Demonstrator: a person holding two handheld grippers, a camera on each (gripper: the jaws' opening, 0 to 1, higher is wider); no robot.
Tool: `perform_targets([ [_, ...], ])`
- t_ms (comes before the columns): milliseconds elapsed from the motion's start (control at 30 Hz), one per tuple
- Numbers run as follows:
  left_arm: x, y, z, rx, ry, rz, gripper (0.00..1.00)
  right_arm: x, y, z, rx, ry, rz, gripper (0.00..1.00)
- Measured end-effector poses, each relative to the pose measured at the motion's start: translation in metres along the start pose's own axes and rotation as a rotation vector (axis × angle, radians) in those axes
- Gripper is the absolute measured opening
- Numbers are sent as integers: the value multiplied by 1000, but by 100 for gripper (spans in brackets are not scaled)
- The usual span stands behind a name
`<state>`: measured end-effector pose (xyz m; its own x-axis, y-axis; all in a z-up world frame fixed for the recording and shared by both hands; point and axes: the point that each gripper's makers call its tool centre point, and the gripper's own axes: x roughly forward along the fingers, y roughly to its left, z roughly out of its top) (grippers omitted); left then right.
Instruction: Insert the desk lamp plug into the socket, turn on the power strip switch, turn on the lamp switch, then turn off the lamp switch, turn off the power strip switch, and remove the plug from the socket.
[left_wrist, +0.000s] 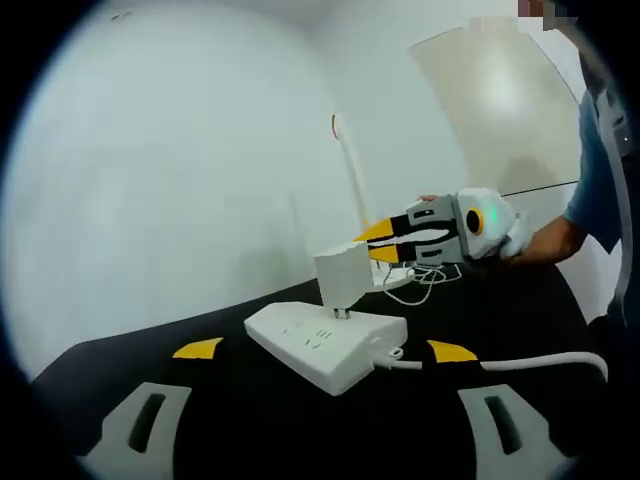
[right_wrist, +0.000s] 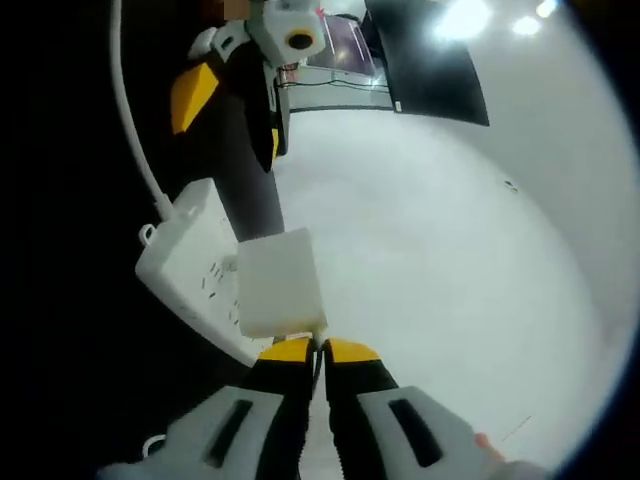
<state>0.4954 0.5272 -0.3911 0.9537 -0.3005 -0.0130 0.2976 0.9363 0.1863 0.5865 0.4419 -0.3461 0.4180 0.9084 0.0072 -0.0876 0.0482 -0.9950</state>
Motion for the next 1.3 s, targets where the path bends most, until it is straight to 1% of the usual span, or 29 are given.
perform_targets([
  [233,0,0,0,0,0,-1,76,1,7,-7,-11,33,34,7],
  [333,0,0,0,0,-1,-3,76,0,11,-10,1,50,55,7],
  [500,0,0,0,1,-4,-4,76,-2,14,-10,2,63,71,7],
  [733,0,1,0,2,-3,-5,76,-7,15,-11,21,86,80,7],
  [867,0,1,0,2,-4,-6,76,-13,15,-10,28,92,84,7],
  [1133,-1,-1,1,3,-5,-7,76,-15,17,-11,51,103,91,7],
  [1300,-1,-2,1,3,-6,-8,76,-18,18,-11,49,106,94,7],
])
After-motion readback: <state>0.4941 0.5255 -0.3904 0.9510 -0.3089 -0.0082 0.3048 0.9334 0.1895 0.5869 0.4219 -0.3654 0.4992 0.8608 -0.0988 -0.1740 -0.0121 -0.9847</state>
